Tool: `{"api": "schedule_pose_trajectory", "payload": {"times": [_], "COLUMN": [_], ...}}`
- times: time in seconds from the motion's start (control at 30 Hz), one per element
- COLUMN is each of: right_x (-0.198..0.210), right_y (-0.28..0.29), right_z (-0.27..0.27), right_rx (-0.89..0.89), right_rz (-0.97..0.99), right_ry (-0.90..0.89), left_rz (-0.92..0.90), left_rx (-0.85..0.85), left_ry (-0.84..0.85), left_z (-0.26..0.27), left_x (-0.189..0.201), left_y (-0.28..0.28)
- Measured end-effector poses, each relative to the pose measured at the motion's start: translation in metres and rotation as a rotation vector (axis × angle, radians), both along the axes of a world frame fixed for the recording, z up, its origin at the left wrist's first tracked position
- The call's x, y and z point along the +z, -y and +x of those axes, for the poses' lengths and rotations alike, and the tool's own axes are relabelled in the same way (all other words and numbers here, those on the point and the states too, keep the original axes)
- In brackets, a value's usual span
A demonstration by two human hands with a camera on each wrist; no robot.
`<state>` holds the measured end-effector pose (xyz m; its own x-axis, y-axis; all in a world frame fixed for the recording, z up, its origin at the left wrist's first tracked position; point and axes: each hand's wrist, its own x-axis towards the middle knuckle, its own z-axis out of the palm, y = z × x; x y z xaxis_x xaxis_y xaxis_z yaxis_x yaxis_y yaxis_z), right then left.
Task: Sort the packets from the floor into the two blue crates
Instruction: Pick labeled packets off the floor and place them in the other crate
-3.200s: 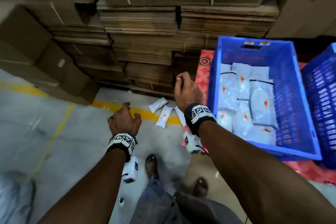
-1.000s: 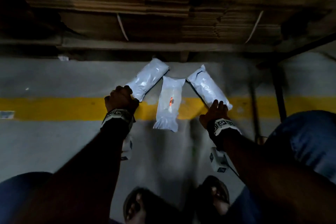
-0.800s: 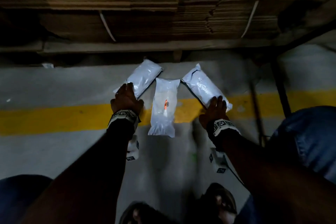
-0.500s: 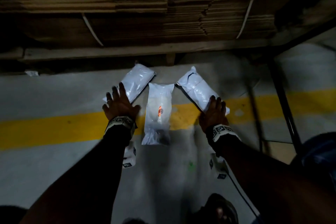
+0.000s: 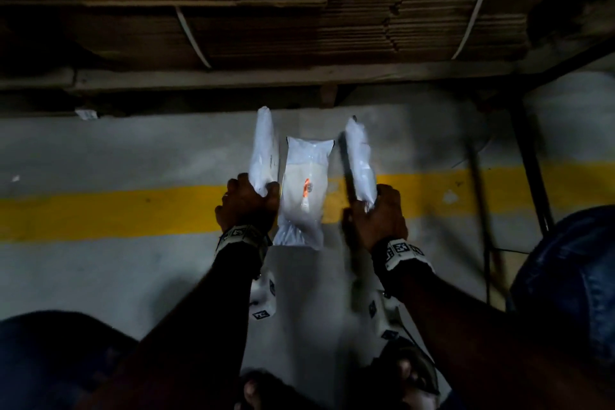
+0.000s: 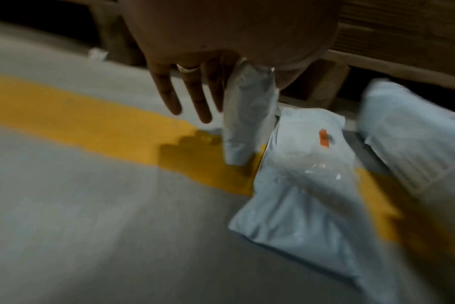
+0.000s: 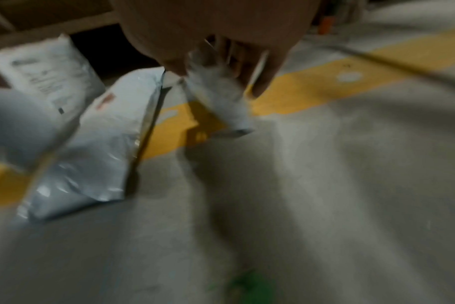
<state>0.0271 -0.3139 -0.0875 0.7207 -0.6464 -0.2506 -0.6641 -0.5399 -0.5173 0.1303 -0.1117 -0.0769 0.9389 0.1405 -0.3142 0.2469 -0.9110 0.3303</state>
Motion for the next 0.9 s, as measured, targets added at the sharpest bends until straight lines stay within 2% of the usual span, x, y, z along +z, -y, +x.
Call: {"api": "schedule_pose_trajectory", "payload": {"times": [0.07, 0.17, 0.27, 0.33, 0.43, 0.63, 0.77, 0.9], "right_x": [0.003, 0.000, -0.005, -0.008, -0.013, -0.011, -0.003, -0.010], "right_y": [-0.006, -0.010, -0.013, -0.012, -0.009, -0.018, -0.026, -0.028], "right_z": [-0.001, -0.005, -0.008, -0.009, -0.011, -0.010, -0.002, -0.001], "right_rx": [-0.062, -0.250, -0.350, -0.314, -0.246, -0.198, -0.122, -0.017], "right_rz": [0.126, 0.327, 0.278, 0.197, 0.140, 0.089, 0.081, 0.046], "right_ry": [0.091, 0.113, 0.178, 0.214, 0.149, 0.113, -0.085, -0.293], "left_rz": [-0.084, -0.105, -0.060, -0.032, 0.004, 0.010, 0.032, 0.058], "left_rx": [0.115, 0.282, 0.329, 0.291, 0.231, 0.240, 0.235, 0.137], "left_ry": [-0.049, -0.149, -0.180, -0.138, -0.028, -0.034, -0.058, -0.123], "left_z": [-0.004, -0.004, -0.003, -0.004, -0.008, -0.016, -0.027, -0.028], "left_x": [0.002, -0.005, -0.005, -0.002, -0.002, -0.004, -0.010, -0.012], "left_y": [-0.005, -0.017, -0.025, -0.027, -0.031, -0.034, -0.029, -0.022]}}
